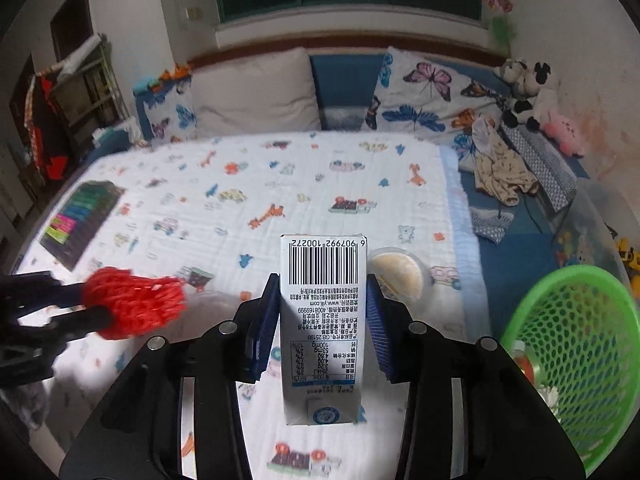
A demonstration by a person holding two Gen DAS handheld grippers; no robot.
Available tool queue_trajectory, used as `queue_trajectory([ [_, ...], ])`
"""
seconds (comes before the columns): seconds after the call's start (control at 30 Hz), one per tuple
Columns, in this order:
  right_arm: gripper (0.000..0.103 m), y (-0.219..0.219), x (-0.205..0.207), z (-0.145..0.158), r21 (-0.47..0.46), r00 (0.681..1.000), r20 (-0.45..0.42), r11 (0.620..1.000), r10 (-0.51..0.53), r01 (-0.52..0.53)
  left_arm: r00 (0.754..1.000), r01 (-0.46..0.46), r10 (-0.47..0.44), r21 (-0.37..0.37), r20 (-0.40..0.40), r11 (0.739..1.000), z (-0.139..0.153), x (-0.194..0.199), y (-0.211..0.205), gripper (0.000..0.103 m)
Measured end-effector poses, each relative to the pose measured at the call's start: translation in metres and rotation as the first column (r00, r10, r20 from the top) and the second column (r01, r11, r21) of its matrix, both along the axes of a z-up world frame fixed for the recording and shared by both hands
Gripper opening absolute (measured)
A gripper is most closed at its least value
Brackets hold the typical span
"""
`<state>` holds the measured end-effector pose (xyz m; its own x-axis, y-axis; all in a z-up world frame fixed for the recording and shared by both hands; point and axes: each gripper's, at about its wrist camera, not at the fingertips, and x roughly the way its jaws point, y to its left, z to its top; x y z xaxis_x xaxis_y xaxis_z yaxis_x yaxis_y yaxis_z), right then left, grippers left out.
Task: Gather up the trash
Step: 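Carry the red net and milk carton to the green basket and release both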
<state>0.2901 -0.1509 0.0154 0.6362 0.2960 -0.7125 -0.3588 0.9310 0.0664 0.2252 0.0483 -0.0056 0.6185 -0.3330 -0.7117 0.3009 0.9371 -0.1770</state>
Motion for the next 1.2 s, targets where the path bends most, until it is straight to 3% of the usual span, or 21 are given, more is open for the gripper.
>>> queue_trajectory([
  [0.2, 0.042, -0.039, -0.028, 0.031, 0.042, 0.997, 0.062, 0.998, -0.042, 0.039, 0.999, 0.048, -0.048, -0.001, 0.013, 0.999, 0.009, 0.002, -0.028, 0.031],
  [0.43, 0.042, -0.12, -0.039, 0.039, -0.017, 0.974, 0.096, 0.978, -0.205, 0.207, 0.99, 0.136, -0.136, 0.011, 0.023, 0.991, 0.018, 0.01, -0.083, 0.031],
  [0.7, 0.042, -0.208, -0.03, -0.005, -0.117, 0.917, 0.038, 0.909, -0.398, 0.4, 0.975, 0.219, -0.22, 0.018, 0.023, 0.976, 0.024, 0.022, -0.145, 0.031],
  [0.93, 0.043, -0.255, -0.024, -0.046, -0.143, 0.873, -0.045, 0.868, -0.485, 0.475, 0.96, 0.28, -0.281, 0.039, 0.014, 0.959, 0.025, 0.033, -0.196, 0.031],
  [1.2, 0.045, -0.269, -0.029, -0.05, -0.143, 0.867, -0.041, 0.862, -0.496, 0.486, 0.948, 0.318, -0.317, 0.023, -0.016, 0.948, 0.017, 0.047, -0.244, 0.031],
])
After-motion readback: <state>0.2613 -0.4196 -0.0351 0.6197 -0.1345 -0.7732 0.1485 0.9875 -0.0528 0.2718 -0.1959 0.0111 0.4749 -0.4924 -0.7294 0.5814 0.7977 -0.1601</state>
